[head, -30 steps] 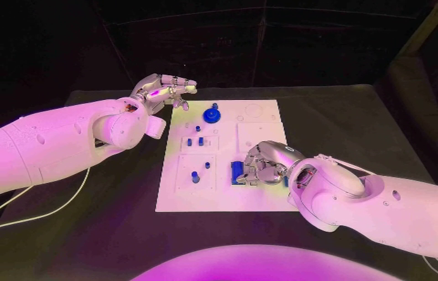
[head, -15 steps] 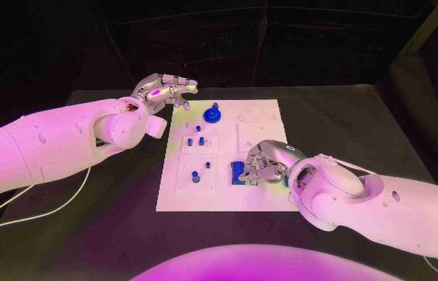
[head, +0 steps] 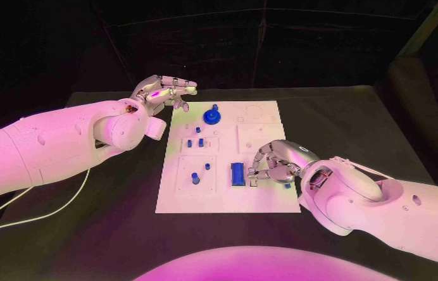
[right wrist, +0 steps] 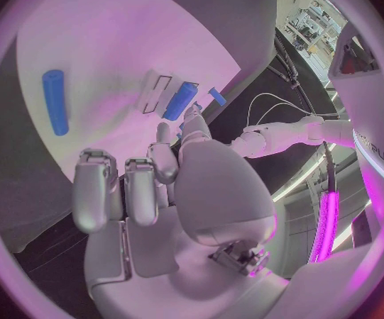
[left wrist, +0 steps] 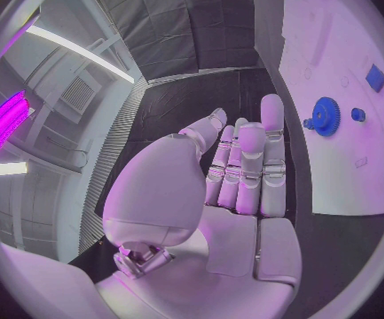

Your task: Assemble the parts on the task board

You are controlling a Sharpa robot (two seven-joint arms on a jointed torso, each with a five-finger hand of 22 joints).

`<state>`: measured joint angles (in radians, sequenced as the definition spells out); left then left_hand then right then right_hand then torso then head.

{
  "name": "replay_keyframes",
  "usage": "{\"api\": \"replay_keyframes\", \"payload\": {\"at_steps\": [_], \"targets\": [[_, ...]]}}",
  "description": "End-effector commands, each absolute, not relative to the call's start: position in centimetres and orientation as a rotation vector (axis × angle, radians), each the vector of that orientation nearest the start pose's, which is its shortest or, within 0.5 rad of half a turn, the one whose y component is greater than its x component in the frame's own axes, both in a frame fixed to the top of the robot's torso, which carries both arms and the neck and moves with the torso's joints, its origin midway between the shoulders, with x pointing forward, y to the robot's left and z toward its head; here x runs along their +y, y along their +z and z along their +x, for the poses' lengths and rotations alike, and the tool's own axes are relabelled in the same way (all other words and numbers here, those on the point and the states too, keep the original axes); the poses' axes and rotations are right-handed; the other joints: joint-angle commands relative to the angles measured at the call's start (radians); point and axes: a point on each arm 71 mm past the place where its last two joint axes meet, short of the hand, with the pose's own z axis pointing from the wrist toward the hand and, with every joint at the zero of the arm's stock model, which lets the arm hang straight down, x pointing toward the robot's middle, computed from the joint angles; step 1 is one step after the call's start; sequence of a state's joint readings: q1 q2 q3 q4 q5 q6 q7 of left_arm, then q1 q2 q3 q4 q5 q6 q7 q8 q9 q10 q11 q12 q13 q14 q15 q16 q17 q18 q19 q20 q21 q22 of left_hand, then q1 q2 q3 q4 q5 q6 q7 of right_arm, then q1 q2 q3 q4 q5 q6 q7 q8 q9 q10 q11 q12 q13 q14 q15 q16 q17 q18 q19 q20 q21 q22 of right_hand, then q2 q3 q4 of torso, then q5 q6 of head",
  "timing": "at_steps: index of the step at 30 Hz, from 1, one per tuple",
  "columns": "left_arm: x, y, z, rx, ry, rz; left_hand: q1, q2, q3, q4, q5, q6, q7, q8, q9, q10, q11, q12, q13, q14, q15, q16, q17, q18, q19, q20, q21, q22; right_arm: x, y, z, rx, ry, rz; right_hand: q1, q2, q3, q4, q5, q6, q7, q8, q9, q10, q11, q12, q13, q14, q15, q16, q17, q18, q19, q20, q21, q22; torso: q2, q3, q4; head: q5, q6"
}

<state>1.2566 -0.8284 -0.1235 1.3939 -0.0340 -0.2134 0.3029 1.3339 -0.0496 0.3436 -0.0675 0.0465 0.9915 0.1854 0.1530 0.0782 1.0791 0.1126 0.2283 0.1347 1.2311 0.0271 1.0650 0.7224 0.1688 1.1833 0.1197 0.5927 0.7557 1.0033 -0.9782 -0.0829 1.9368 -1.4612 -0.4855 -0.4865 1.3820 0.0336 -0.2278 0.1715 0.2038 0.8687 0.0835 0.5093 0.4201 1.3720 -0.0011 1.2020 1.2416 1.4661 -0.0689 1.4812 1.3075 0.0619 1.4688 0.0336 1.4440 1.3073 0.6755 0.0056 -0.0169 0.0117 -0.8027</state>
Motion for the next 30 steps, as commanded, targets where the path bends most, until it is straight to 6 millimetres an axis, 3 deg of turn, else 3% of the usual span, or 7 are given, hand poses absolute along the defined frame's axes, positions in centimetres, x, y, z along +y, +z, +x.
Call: {"api": "replay_keyframes", "payload": {"at_steps": [1,6,7,10,16,21,30], "targets": [[23.7,-19.2,51.0,1.548,-1.448,-1.097,0.004,0.004,-0.006,-0.001,0.004,-0.005,0.000,0.005,-0.002,-0.007,0.000,0.002,0.001,-0.009,0.001,0.005,-0.001,0.013,0.002,0.007,-0.004,-0.001,-18.4,-23.4,36.0,1.837,0.701,0.237,0.002,0.016,-0.006,-0.001,0.010,0.006,0.003,-0.016,-0.010,-0.002,0.008,-0.006,0.007,0.075,0.006,-0.002,0.127,-0.014,0.009,0.008,-0.002,0.047,-0.001,-0.0015,-0.0013,-0.008,0.006],[23.7,-19.2,51.0,1.549,-1.449,-1.097,0.004,0.004,-0.006,-0.001,0.004,-0.005,0.000,0.005,-0.002,-0.007,0.000,0.002,0.001,-0.009,0.001,0.005,-0.001,0.013,0.002,0.007,-0.004,-0.001,-21.5,-23.6,35.9,1.877,0.600,0.273,0.004,0.022,-0.018,0.001,0.032,0.024,0.010,-0.071,-0.045,-0.009,0.013,-0.021,-0.003,0.075,0.010,-0.003,0.125,-0.014,0.008,0.014,-0.003,0.045,-0.001,-0.0022,-0.0028,-0.027,0.012],[23.7,-19.2,51.0,1.549,-1.449,-1.097,0.004,0.004,-0.006,-0.001,0.004,-0.005,0.000,0.005,-0.002,-0.007,0.000,0.002,0.001,-0.009,0.001,0.005,-0.001,0.013,0.002,0.007,-0.004,-0.001,-22.1,-23.7,35.9,1.884,0.572,0.274,0.007,0.025,-0.019,0.002,0.052,0.027,0.011,-0.085,-0.052,-0.009,0.015,-0.022,-0.004,0.075,0.012,-0.004,0.125,-0.013,0.008,0.014,-0.003,0.046,0.000,-0.0019,-0.0030,-0.031,0.013],[23.6,-19.2,50.9,1.550,-1.451,-1.097,0.004,0.004,-0.006,-0.001,0.004,-0.005,0.000,0.005,-0.002,-0.007,0.000,0.002,0.001,-0.009,0.001,0.005,-0.001,0.013,0.002,0.007,-0.004,-0.001,-23.1,-23.8,35.9,1.892,0.515,0.270,0.004,0.032,-0.024,0.008,0.072,0.039,0.012,-0.109,-0.066,-0.006,0.016,-0.019,-0.001,0.075,0.013,-0.004,0.125,-0.014,0.009,0.016,-0.002,0.047,0.000,-0.0012,-0.0078,-0.037,0.020],[23.6,-19.2,50.9,1.551,-1.452,-1.096,0.004,0.004,-0.006,-0.001,0.004,-0.005,0.000,0.005,-0.002,-0.007,0.000,0.002,0.001,-0.009,0.001,0.005,-0.001,0.013,0.002,0.007,-0.004,-0.001,-24.6,-24.0,36.0,1.891,0.398,0.228,-0.016,0.026,-0.044,0.024,0.074,0.068,0.010,-0.128,-0.076,-0.001,0.014,-0.016,0.003,0.075,0.012,-0.005,0.124,-0.014,0.009,0.017,-0.002,0.048,0.000,0.0009,-0.0122,-0.046,0.024],[23.6,-19.2,50.9,1.551,-1.452,-1.096,0.004,0.004,-0.006,-0.001,0.004,-0.005,0.000,0.005,-0.002,-0.007,0.000,0.002,0.001,-0.009,0.001,0.005,-0.001,0.013,0.002,0.007,-0.004,-0.001,-25.0,-24.2,36.1,1.903,0.351,0.207,-0.025,0.022,-0.054,0.032,0.073,0.078,0.008,-0.134,-0.079,0.003,0.013,-0.011,0.007,0.075,0.011,-0.004,0.126,-0.014,0.010,0.016,-0.001,0.050,0.000,-0.0004,-0.0107,-0.049,0.020],[23.6,-19.2,50.9,1.552,-1.452,-1.097,0.004,0.004,-0.006,-0.001,0.004,-0.005,0.000,0.005,-0.002,-0.007,0.000,0.002,0.001,-0.009,0.001,0.005,-0.001,0.013,0.002,0.007,-0.004,-0.001,-24.9,-24.8,36.4,1.950,0.298,0.162,-0.050,0.018,-0.076,0.056,0.047,0.102,0.002,-0.142,-0.079,0.030,0.009,0.037,0.049,0.079,0.008,0.007,0.141,-0.016,0.014,0.014,0.005,0.059,0.000,0.0012,-0.0107,-0.053,0.020]]}}
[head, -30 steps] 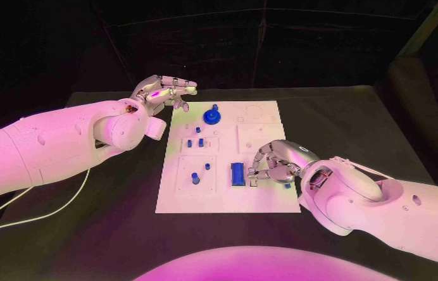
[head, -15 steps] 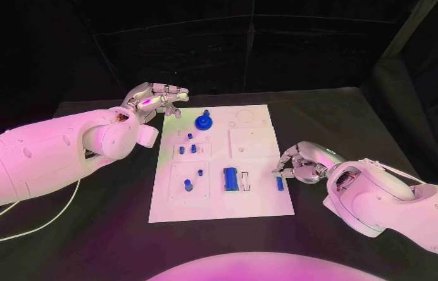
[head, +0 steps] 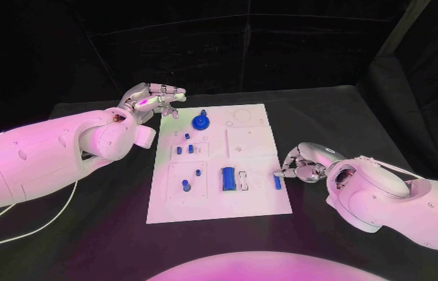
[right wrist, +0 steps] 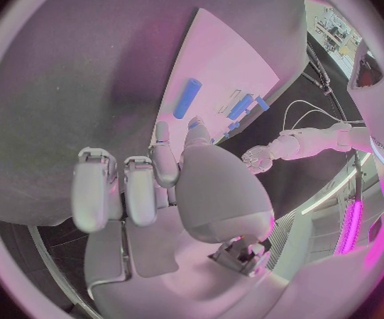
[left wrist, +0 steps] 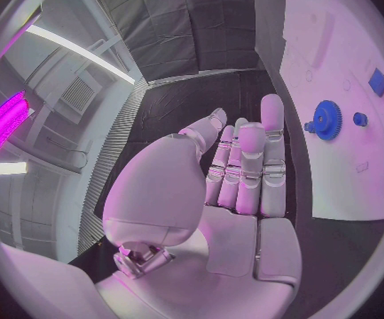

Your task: Assemble the parts on the task board

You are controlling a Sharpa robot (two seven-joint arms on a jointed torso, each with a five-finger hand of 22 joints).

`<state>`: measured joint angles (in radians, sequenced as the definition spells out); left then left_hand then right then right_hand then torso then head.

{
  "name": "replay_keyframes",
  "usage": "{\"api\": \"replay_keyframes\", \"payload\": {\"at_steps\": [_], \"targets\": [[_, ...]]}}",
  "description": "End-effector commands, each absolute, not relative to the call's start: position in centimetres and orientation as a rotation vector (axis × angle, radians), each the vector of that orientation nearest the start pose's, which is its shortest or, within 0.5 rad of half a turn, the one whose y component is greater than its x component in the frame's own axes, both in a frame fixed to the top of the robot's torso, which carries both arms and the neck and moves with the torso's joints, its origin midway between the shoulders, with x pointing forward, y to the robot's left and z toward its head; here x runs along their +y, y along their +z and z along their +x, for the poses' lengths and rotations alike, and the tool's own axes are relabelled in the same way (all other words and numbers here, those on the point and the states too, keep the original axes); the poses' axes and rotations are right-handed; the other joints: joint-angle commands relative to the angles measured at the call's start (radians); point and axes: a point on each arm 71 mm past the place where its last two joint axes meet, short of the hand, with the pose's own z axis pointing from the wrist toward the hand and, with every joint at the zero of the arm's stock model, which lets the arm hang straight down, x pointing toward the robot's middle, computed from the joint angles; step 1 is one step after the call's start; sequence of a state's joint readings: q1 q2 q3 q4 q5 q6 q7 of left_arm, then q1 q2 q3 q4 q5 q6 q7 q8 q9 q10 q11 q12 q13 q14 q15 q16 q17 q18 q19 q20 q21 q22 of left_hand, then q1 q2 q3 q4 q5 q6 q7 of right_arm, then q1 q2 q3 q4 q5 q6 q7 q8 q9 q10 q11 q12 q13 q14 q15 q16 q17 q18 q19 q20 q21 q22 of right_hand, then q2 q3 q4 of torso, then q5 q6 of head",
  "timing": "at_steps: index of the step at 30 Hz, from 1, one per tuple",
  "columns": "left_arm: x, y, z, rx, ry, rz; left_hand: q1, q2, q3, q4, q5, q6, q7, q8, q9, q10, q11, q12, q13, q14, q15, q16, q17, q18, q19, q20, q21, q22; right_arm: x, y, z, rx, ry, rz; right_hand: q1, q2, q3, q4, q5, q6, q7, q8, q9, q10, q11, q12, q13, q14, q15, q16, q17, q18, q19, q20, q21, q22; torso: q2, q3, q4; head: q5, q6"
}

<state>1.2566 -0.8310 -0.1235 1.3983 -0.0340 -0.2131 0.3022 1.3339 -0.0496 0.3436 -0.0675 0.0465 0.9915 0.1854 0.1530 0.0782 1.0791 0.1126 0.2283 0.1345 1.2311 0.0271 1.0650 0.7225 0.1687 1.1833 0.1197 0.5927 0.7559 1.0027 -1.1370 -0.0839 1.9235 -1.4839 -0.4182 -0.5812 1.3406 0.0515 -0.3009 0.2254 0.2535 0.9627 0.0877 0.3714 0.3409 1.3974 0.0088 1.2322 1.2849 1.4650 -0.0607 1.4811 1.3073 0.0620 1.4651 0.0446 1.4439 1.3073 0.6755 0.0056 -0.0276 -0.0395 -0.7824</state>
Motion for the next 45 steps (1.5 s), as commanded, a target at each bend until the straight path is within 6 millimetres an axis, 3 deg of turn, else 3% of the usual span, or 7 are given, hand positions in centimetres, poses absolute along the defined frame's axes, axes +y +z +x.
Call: {"api": "replay_keyframes", "payload": {"at_steps": [1,30,45], "targets": [[23.7,-19.2,50.9,1.552,-1.452,-1.097,0.004,0.004,-0.006,-0.001,0.004,-0.005,0.000,0.005,-0.002,-0.007,0.000,0.002,0.001,-0.009,0.001,0.005,-0.001,0.013,0.002,0.007,-0.004,-0.001,-24.8,-24.8,36.4,1.950,0.297,0.159,-0.009,0.000,-0.003,0.003,-0.003,0.008,-0.002,-0.004,0.000,0.005,-0.001,0.007,0.006,0.080,0.000,0.007,0.141,-0.016,0.018,0.003,0.005,0.059,0.000,0.0010,0.0001,-0.002,0.000],[23.8,-19.2,51.0,1.553,-1.450,-1.098,0.004,0.004,-0.006,-0.001,0.004,-0.005,0.000,0.005,-0.002,-0.007,0.000,0.002,0.001,-0.009,0.001,0.005,-0.001,0.013,0.002,0.007,-0.004,-0.001,-22.8,-25.7,36.6,1.994,0.263,0.011,0.072,-0.021,-0.001,-0.055,-0.005,0.025,-0.006,-0.011,0.018,-0.002,-0.006,0.002,0.008,0.080,-0.005,0.010,0.147,-0.017,0.018,-0.002,0.007,0.064,0.000,-0.0010,0.0008,-0.004,-0.008],[23.9,-19.2,50.9,1.555,-1.450,-1.099,0.006,0.004,-0.007,-0.002,0.004,-0.006,0.001,0.007,-0.002,-0.009,0.000,0.005,0.002,-0.011,0.001,0.005,-0.004,0.014,0.002,0.007,-0.004,-0.002,-21.5,-26.2,36.3,2.009,0.226,-0.116,0.203,0.017,0.080,-0.145,-0.030,0.030,-0.004,-0.043,0.016,-0.015,-0.006,-0.013,0.004,0.079,-0.005,0.008,0.146,-0.018,0.018,-0.003,0.008,0.069,0.000,-0.0006,-0.0004,-0.002,-0.012]]}}
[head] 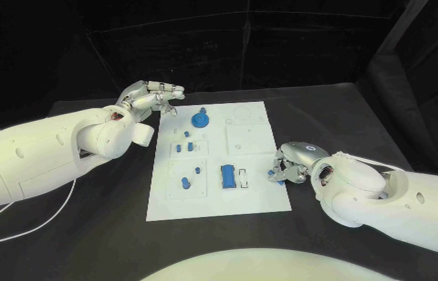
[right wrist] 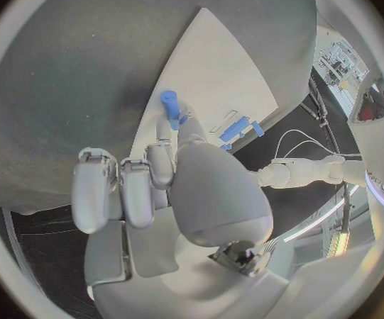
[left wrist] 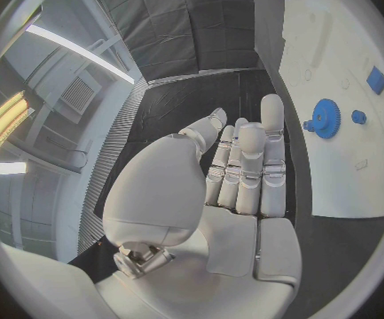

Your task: Assemble the parts on the task board

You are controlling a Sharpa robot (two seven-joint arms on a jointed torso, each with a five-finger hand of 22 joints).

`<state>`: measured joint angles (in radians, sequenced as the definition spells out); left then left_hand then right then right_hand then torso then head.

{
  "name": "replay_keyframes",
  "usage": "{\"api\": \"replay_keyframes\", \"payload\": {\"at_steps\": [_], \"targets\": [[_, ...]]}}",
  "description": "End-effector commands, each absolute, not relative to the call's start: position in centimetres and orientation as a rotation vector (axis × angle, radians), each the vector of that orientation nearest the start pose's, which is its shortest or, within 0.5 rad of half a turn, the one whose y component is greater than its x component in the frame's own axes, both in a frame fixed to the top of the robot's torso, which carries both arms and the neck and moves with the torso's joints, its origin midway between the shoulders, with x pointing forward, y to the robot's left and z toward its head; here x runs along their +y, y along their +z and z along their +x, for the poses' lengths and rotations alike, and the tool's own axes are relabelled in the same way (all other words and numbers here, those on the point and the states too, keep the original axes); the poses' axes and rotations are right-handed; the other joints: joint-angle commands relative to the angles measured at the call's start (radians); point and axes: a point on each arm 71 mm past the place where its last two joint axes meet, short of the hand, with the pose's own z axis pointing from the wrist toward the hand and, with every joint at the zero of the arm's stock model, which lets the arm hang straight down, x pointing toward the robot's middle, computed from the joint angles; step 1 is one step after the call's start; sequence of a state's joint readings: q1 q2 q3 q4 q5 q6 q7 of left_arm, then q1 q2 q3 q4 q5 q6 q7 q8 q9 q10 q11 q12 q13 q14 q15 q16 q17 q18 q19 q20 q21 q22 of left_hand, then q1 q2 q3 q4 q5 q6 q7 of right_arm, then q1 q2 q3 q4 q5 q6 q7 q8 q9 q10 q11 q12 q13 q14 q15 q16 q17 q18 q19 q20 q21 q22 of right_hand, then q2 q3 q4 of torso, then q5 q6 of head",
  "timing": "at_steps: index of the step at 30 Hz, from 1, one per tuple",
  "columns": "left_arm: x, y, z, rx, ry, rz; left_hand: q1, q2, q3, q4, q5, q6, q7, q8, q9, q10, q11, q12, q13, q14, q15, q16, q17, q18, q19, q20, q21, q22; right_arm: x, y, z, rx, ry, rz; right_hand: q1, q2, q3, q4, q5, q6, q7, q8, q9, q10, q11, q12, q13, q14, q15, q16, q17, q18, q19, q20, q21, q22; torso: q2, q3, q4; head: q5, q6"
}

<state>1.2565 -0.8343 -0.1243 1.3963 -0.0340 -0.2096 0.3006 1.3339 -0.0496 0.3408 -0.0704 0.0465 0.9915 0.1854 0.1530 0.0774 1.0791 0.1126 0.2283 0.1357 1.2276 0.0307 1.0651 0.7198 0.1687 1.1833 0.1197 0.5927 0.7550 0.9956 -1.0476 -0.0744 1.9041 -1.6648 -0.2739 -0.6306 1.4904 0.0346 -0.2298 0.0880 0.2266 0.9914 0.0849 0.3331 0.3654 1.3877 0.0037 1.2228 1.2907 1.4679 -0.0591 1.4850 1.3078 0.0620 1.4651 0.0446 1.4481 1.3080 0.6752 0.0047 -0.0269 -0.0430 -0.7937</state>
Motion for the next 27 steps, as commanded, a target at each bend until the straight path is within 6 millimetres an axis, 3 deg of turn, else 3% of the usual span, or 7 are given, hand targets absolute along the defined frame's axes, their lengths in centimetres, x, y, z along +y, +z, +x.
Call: {"api": "replay_keyframes", "payload": {"at_steps": [1,5,10,13,20,27], "targets": [[23.9,-19.2,50.9,1.555,-1.450,-1.099,0.006,0.004,-0.004,0.001,0.004,-0.006,0.001,0.007,-0.001,-0.009,0.000,0.005,0.001,-0.007,-0.003,0.005,-0.001,0.014,0.002,0.007,-0.004,-0.001,-21.5,-26.2,36.3,2.009,0.226,-0.116,0.062,0.039,0.018,-0.014,0.000,0.004,-0.001,-0.006,-0.010,-0.005,-0.002,-0.004,-0.001,0.076,-0.007,0.004,0.146,-0.018,0.018,-0.004,0.003,0.068,0.001,0.0005,-0.0012,0.002,-0.001],[23.9,-19.2,50.9,1.555,-1.450,-1.099,0.006,0.004,-0.004,0.001,0.004,-0.006,0.001,0.007,-0.001,-0.009,0.000,0.005,0.001,-0.007,-0.003,0.005,-0.001,0.014,0.002,0.007,-0.004,-0.001,-21.3,-26.1,36.2,1.996,0.243,-0.092,0.082,0.055,0.052,-0.030,0.022,0.013,0.000,-0.019,-0.016,-0.008,-0.003,-0.007,-0.001,0.076,-0.008,0.003,0.145,-0.018,0.018,-0.005,0.002,0.066,0.000,0.0010,-0.0015,0.003,0.000],[23.9,-19.2,50.9,1.555,-1.449,-1.099,0.006,0.004,-0.004,0.001,0.004,-0.006,0.001,0.007,-0.001,-0.009,0.000,0.005,0.001,-0.007,-0.003,0.005,-0.001,0.014,0.002,0.007,-0.004,-0.001,-21.3,-25.6,36.0,1.966,0.308,0.018,0.061,0.052,0.097,-0.027,0.138,0.019,0.001,-0.044,-0.025,-0.006,-0.002,-0.007,0.002,0.077,-0.007,0.004,0.148,-0.018,0.019,-0.005,0.003,0.068,0.000,0.0010,-0.0006,0.003,-0.001],[23.9,-19.2,50.9,1.555,-1.449,-1.100,0.006,0.004,-0.004,0.001,0.004,-0.006,0.001,0.007,-0.001,-0.009,0.000,0.005,0.001,-0.007,-0.003,0.005,-0.001,0.014,0.002,0.007,-0.004,-0.001,-21.3,-25.2,35.9,1.935,0.370,0.110,0.044,0.045,0.127,-0.023,0.182,0.026,-0.001,-0.053,-0.027,-0.003,-0.003,-0.006,0.003,0.078,-0.008,0.007,0.152,-0.018,0.020,-0.005,0.004,0.069,0.000,0.0004,0.0000,0.005,-0.001],[23.9,-19.2,50.9,1.556,-1.449,-1.100,0.008,0.004,-0.004,0.000,0.004,-0.007,0.001,0.007,-0.001,-0.010,0.000,0.006,0.001,-0.008,-0.003,0.006,-0.001,0.014,0.002,0.007,-0.005,-0.001,-20.9,-24.5,35.4,1.892,0.468,0.252,0.004,0.016,0.201,-0.009,0.218,0.037,-0.004,-0.067,-0.026,0.005,-0.006,-0.002,0.008,0.079,-0.010,0.010,0.156,-0.018,0.022,-0.007,0.004,0.070,0.000,-0.0003,0.0007,0.006,0.001],[23.8,-19.3,50.9,1.565,-1.453,-1.101,0.009,0.005,-0.004,-0.002,0.004,-0.007,0.001,0.008,-0.001,-0.011,0.000,0.007,0.001,-0.009,-0.003,0.005,-0.004,0.014,0.002,0.006,-0.005,-0.001,-20.0,-24.4,35.3,1.891,0.532,0.330,-0.036,-0.022,0.277,0.002,0.222,0.043,-0.003,-0.078,-0.022,0.008,-0.006,-0.005,0.009,0.079,-0.012,0.010,0.156,-0.017,0.021,-0.007,-0.001,0.065,0.000,-0.0006,0.0001,0.012,0.004]]}}
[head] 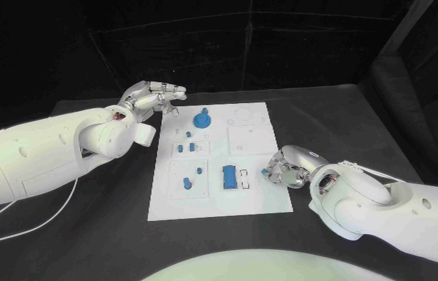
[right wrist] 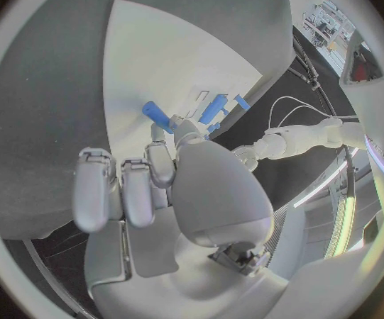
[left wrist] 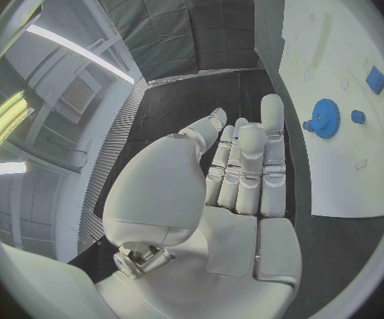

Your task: Assemble the parts on the task board

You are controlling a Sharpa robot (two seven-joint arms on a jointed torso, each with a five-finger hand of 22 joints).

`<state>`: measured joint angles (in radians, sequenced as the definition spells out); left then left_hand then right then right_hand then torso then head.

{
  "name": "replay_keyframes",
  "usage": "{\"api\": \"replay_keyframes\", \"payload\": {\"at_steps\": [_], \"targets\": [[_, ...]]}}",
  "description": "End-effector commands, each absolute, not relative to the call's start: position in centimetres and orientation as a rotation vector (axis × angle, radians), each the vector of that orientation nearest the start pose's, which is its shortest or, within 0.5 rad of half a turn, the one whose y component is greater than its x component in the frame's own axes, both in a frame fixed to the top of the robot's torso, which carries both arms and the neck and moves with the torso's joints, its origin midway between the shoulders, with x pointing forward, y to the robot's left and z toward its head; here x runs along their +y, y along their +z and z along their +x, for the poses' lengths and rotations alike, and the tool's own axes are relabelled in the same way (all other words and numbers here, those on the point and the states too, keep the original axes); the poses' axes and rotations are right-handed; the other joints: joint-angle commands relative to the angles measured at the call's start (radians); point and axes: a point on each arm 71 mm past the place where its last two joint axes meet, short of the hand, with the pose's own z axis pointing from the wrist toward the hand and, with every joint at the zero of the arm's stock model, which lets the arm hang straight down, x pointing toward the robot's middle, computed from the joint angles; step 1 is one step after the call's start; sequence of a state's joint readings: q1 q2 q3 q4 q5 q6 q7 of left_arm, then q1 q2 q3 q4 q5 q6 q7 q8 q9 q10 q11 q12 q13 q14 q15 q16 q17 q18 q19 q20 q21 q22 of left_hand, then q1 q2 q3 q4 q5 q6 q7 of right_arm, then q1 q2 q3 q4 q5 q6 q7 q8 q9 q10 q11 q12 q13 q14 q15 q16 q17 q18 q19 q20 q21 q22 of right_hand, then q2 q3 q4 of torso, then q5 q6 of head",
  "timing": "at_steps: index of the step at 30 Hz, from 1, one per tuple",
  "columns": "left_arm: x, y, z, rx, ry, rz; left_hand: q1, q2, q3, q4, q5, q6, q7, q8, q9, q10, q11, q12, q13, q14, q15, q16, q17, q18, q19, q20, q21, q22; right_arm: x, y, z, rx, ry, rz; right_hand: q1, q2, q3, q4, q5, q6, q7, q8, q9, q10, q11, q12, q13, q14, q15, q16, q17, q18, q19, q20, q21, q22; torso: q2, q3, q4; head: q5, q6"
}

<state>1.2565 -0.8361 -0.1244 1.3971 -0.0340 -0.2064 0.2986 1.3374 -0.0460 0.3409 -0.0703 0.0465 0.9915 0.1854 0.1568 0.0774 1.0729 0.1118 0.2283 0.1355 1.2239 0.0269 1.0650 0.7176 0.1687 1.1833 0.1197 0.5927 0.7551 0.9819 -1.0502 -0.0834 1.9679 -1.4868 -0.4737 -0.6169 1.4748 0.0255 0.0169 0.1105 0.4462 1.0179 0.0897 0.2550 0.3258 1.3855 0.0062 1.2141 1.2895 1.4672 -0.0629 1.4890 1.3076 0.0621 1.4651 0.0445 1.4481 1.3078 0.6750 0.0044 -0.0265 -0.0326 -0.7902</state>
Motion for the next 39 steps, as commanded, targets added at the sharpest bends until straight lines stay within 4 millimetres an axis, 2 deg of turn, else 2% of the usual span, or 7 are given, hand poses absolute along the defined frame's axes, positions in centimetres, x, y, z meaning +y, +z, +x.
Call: {"api": "replay_keyframes", "payload": {"at_steps": [1,11,14,25,30,34,39], "targets": [[23.8,-19.3,50.9,1.567,-1.453,-1.101,0.006,0.001,-0.004,-0.002,0.004,-0.007,0.001,0.004,-0.001,-0.005,0.001,0.007,0.001,-0.005,0.001,0.005,-0.001,0.014,0.002,0.006,-0.005,-0.001,-19.9,-24.5,35.3,1.893,0.540,0.338,-0.033,-0.026,0.056,-0.018,0.001,0.018,-0.009,-0.003,0.020,0.011,-0.008,0.004,0.011,0.080,-0.008,0.005,0.157,-0.017,0.021,-0.007,-0.002,0.063,0.000,-0.0006,0.0001,0.002,0.000],[23.7,-19.3,50.8,1.569,-1.457,-1.100,0.007,0.001,-0.004,-0.002,0.004,-0.008,0.001,0.004,-0.001,-0.005,0.001,0.007,0.001,-0.005,0.001,0.005,-0.002,0.014,0.002,0.006,-0.005,-0.001,-18.0,-25.0,35.5,1.947,0.584,0.355,-0.075,-0.059,0.102,-0.006,-0.006,0.025,-0.011,-0.008,0.027,0.016,-0.008,0.005,0.013,0.080,-0.007,0.005,0.157,-0.017,0.022,-0.008,-0.003,0.062,0.000,-0.0009,0.0001,0.004,-0.002],[23.7,-19.3,50.8,1.570,-1.458,-1.100,0.007,0.001,-0.004,-0.002,0.004,-0.008,0.001,0.004,-0.001,-0.005,0.001,0.007,0.001,-0.005,0.001,0.005,-0.002,0.014,0.002,0.006,-0.005,-0.001,-17.5,-25.3,35.6,1.975,0.585,0.356,-0.083,-0.064,0.106,-0.004,-0.002,0.027,-0.011,-0.009,0.027,0.017,-0.008,0.006,0.014,0.080,-0.007,0.005,0.156,-0.016,0.021,-0.008,-0.004,0.061,0.001,-0.0015,0.0015,0.004,-0.002],[23.7,-19.2,50.7,1.570,-1.458,-1.100,0.007,0.001,-0.004,-0.002,0.004,-0.008,0.001,0.004,-0.001,-0.005,0.001,0.007,0.001,-0.005,0.001,0.005,-0.002,0.014,0.002,0.006,-0.005,-0.001,-16.7,-25.8,36.0,1.990,0.576,0.379,-0.122,-0.077,0.119,0.014,-0.001,0.050,-0.020,-0.007,0.035,0.022,-0.015,0.004,0.014,0.080,-0.013,0.003,0.154,-0.015,0.020,-0.012,-0.008,0.056,0.000,-0.0011,0.0004,0.010,-0.003],[23.8,-19.2,50.7,1.570,-1.458,-1.101,0.007,0.001,-0.004,-0.002,0.004,-0.008,0.001,0.004,-0.001,-0.005,0.001,0.007,0.001,-0.005,0.001,0.005,-0.002,0.014,0.002,0.006,-0.005,-0.001,-16.4,-25.7,36.1,1.975,0.570,0.373,-0.154,-0.088,0.113,0.031,-0.019,0.062,-0.025,-0.005,0.042,0.025,-0.019,0.002,0.013,0.080,-0.016,0.004,0.155,-0.015,0.022,-0.015,-0.007,0.057,0.001,-0.0001,-0.0007,0.012,-0.004],[23.8,-19.2,50.7,1.571,-1.458,-1.101,0.007,0.001,-0.004,-0.002,0.004,-0.008,0.001,0.004,-0.001,-0.005,0.001,0.007,0.001,-0.005,0.001,0.005,-0.002,0.014,0.002,0.006,-0.005,-0.001,-16.4,-25.6,36.3,1.950,0.555,0.366,-0.184,-0.093,0.100,0.049,-0.056,0.072,-0.029,-0.002,0.049,0.025,-0.022,-0.010,0.004,0.081,-0.018,0.006,0.158,-0.017,0.025,-0.017,-0.004,0.062,0.000,0.0004,-0.0002,0.012,-0.004],[23.8,-19.2,50.7,1.571,-1.458,-1.101,0.007,0.001,-0.004,-0.002,0.004,-0.008,0.001,0.004,-0.001,-0.005,0.001,0.007,0.001,-0.005,0.001,0.005,-0.002,0.014,0.002,0.006,-0.005,-0.001,-16.4,-25.6,36.4,1.931,0.542,0.356,-0.204,-0.094,0.086,0.063,-0.071,0.099,-0.042,0.017,0.066,0.039,-0.032,0.012,0.021,0.082,-0.026,0.008,0.161,-0.017,0.028,-0.023,-0.002,0.067,0.001,0.0005,-0.0006,0.014,-0.004]]}}
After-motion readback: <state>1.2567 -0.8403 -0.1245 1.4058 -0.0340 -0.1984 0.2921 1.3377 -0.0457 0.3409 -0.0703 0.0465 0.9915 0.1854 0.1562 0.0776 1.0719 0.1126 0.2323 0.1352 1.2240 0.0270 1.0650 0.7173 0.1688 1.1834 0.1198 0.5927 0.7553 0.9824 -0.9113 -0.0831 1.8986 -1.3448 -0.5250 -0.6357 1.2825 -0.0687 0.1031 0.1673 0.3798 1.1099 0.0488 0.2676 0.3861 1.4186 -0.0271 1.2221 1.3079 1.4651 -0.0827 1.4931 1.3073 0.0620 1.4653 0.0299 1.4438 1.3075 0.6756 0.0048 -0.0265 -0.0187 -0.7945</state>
